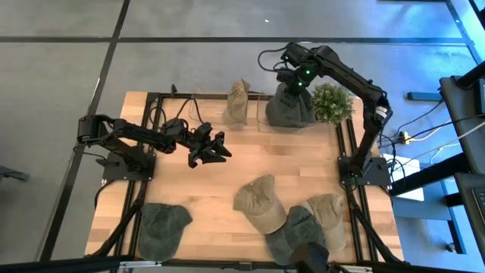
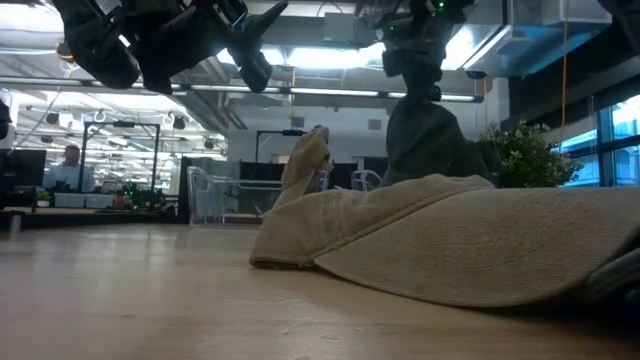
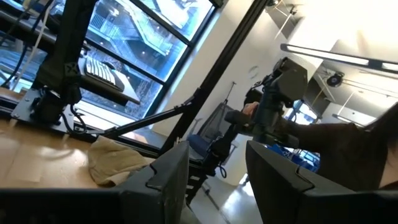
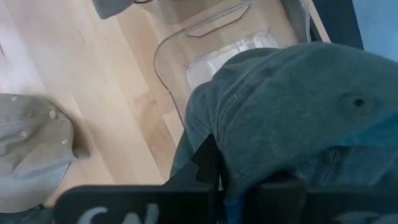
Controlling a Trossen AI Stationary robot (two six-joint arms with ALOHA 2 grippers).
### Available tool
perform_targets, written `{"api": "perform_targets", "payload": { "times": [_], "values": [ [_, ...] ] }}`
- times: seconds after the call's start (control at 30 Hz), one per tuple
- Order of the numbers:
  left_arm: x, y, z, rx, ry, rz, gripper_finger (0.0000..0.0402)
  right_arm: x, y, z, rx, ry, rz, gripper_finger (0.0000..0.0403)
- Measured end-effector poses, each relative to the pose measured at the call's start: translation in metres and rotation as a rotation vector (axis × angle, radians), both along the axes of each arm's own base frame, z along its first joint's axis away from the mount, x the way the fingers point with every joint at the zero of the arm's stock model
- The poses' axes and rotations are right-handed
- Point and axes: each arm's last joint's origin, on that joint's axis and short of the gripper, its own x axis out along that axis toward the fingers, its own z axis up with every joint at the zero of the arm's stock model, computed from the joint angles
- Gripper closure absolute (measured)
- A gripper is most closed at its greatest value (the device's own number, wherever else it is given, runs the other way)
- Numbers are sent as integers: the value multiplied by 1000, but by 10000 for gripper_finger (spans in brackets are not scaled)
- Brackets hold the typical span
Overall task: Pick & Place hat
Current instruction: Put the black cap into the right transparent bin
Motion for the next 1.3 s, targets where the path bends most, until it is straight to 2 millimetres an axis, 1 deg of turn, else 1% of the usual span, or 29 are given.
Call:
{"api": "perform_targets", "payload": {
  "times": [0.2, 0.4, 0.57, 0.67, 0.77, 0.9, 1.0, 1.13, 1.23, 1.3],
  "values": [
    [0, 0, 0, -10, 5, -3, 247, 1, -1, -1, 13, 2, -33, 382],
    [0, 0, 0, -9, 5, -3, 247, 1, -1, -1, 49, 2, -131, 372],
    [0, 0, 0, -10, 5, -3, 247, 0, 0, -2, 41, 12, -90, 354],
    [0, 0, 0, -9, 5, -4, 247, 0, 0, -2, 38, 12, -79, 328],
    [0, 0, 0, -15, 8, -8, 247, -1, 0, -2, 33, 29, -111, 288],
    [0, 0, 0, -20, 11, -10, 247, -4, -4, -2, -85, 127, -189, 237],
    [0, 0, 0, -21, 11, -11, 247, -8, -5, -2, -170, 218, -241, 212],
    [0, 0, 0, -20, 11, -10, 247, -19, 1, 6, -223, 280, -280, 196],
    [0, -1, -1, -6, 13, -10, 247, -29, 11, 21, -238, 245, -312, 194],
    [1, -2, -3, -7, 32, -14, 247, -35, 22, 35, -260, 201, -328, 193]
  ]
}}
